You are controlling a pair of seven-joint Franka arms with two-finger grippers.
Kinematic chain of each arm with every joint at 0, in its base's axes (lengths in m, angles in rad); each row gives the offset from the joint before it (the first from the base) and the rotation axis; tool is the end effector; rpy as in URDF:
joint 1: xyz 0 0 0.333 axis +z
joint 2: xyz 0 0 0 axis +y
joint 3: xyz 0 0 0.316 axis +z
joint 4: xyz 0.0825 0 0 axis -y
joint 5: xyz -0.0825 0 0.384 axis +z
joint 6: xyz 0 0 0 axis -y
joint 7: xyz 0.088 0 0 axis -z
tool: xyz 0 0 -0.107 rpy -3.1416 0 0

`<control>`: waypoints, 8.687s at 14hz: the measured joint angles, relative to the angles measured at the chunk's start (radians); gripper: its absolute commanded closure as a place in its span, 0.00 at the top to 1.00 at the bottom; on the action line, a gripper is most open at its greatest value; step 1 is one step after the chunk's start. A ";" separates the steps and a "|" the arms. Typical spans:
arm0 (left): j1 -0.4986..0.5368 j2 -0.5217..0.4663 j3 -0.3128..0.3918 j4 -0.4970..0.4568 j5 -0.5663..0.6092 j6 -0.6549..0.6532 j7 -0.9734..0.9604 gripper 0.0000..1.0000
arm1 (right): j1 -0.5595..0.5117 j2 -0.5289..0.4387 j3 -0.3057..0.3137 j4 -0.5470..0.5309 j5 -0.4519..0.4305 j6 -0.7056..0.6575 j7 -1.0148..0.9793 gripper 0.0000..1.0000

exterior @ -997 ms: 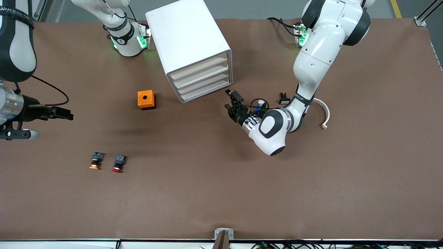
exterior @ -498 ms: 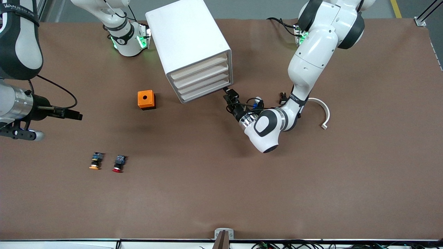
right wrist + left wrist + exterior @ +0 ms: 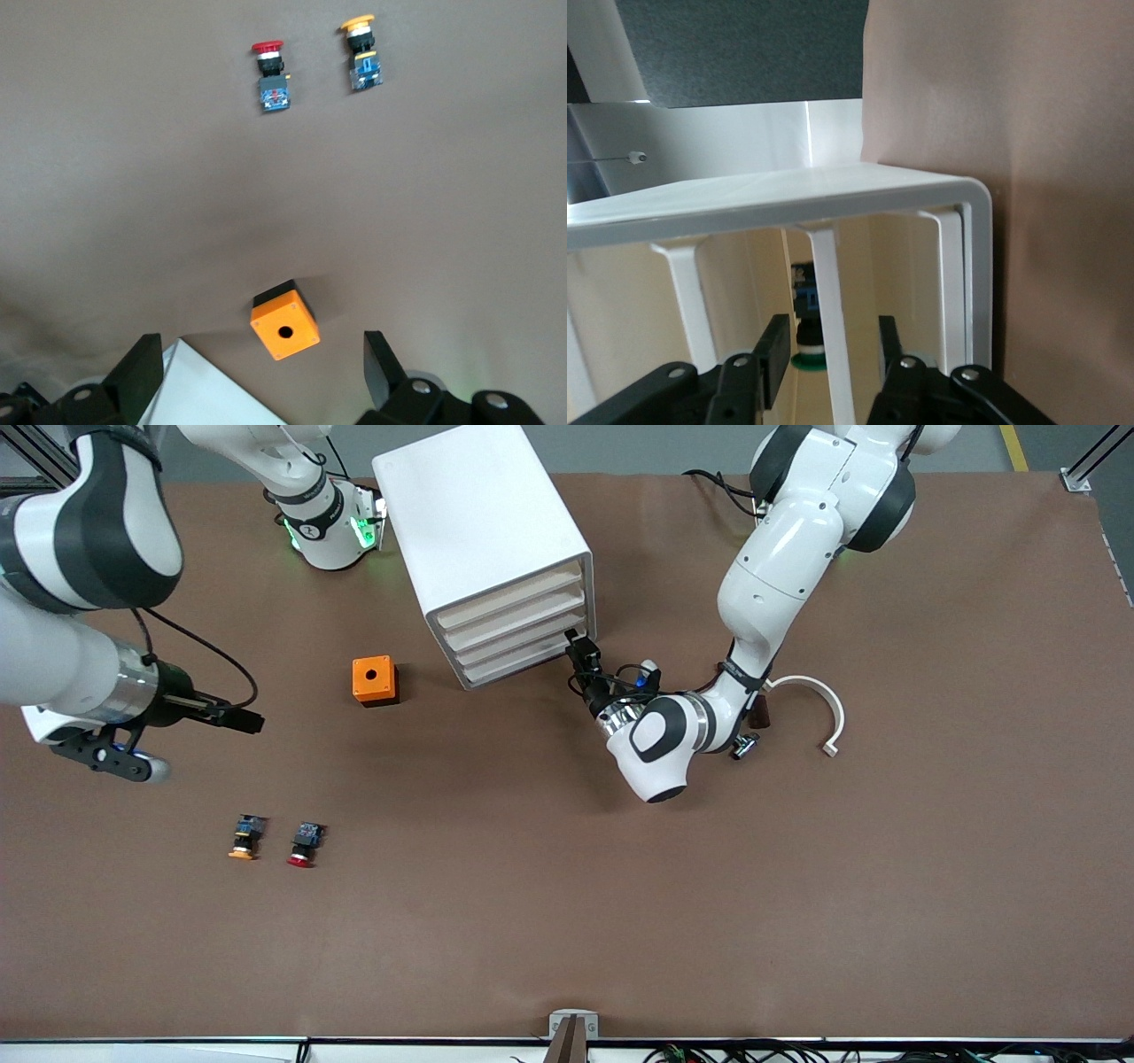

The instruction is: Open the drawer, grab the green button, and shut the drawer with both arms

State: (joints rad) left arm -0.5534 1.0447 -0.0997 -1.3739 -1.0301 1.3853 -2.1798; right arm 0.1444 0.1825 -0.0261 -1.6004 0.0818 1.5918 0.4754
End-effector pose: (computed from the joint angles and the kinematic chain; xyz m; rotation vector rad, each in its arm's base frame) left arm 0.4470 -0.4588 0.1068 -1.0914 -1.6179 1.4780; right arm 0.5921 0.0801 0.5072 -3.0557 0.5666 0.3196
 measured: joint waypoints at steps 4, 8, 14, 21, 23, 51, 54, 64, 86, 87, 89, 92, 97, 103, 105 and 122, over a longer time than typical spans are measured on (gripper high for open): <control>-0.029 0.014 -0.001 0.000 0.000 -0.043 0.000 0.46 | 0.054 0.000 0.001 0.001 0.000 0.002 0.138 1.00; -0.058 0.015 -0.001 0.001 0.000 -0.052 -0.017 0.40 | 0.124 0.000 0.001 0.001 -0.001 0.026 0.277 1.00; -0.090 0.022 -0.001 0.001 0.000 -0.052 -0.021 0.21 | 0.240 0.001 0.002 -0.011 -0.001 0.088 0.541 1.00; -0.103 0.026 0.005 0.000 -0.013 -0.052 -0.064 0.04 | 0.344 0.012 0.003 -0.048 0.000 0.165 0.701 1.00; -0.101 0.028 0.006 0.000 -0.015 -0.054 -0.072 0.04 | 0.369 0.016 0.003 -0.050 0.000 0.189 0.731 1.00; 0.184 0.032 0.025 0.012 -0.126 0.039 0.039 0.95 | 0.715 0.293 0.003 -0.067 -0.001 0.500 1.128 1.00; 0.204 0.032 0.024 0.023 -0.142 0.039 0.138 0.99 | 0.741 0.314 0.003 -0.067 -0.001 0.516 1.155 1.00; 0.239 0.029 0.083 0.166 -0.145 0.039 0.608 0.99 | 0.782 0.360 0.002 -0.067 -0.001 0.529 1.211 0.98; -0.114 -0.191 0.413 0.175 0.604 0.574 1.378 0.99 | 0.480 0.339 -0.019 0.134 0.038 0.264 0.590 0.01; -0.130 -0.190 0.413 0.161 0.629 0.596 1.346 0.99 | 0.439 0.339 -0.020 0.133 0.038 0.259 0.495 0.01; -0.154 -0.189 0.412 0.148 0.645 0.610 1.313 0.99 | 0.364 0.343 -0.022 0.120 0.038 0.281 0.327 0.01; -0.210 -0.188 0.410 0.139 0.672 0.612 1.274 0.99 | 0.278 0.353 -0.023 0.057 0.037 0.383 0.117 0.01; -0.324 -0.179 0.409 0.132 0.680 0.614 1.202 0.99 | 0.165 0.406 -0.025 -0.065 0.008 0.608 -0.111 0.02; -0.411 -0.165 0.404 0.130 0.680 0.615 1.140 0.99 | 0.114 0.500 -0.024 -0.074 0.004 0.770 -0.218 0.02; -0.418 -0.164 0.380 0.130 0.680 0.616 1.127 0.99 | 0.114 0.520 -0.022 -0.074 0.000 0.787 -0.219 0.02; -0.418 -0.164 0.181 0.127 0.639 0.617 1.021 0.99 | 0.094 0.486 -0.023 0.040 -0.026 0.593 -0.236 1.00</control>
State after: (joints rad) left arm -0.9712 0.8802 0.0814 -1.2466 -0.3916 2.0018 -1.1587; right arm 0.2388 0.6689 -0.0489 -1.5604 0.0556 2.1846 0.2398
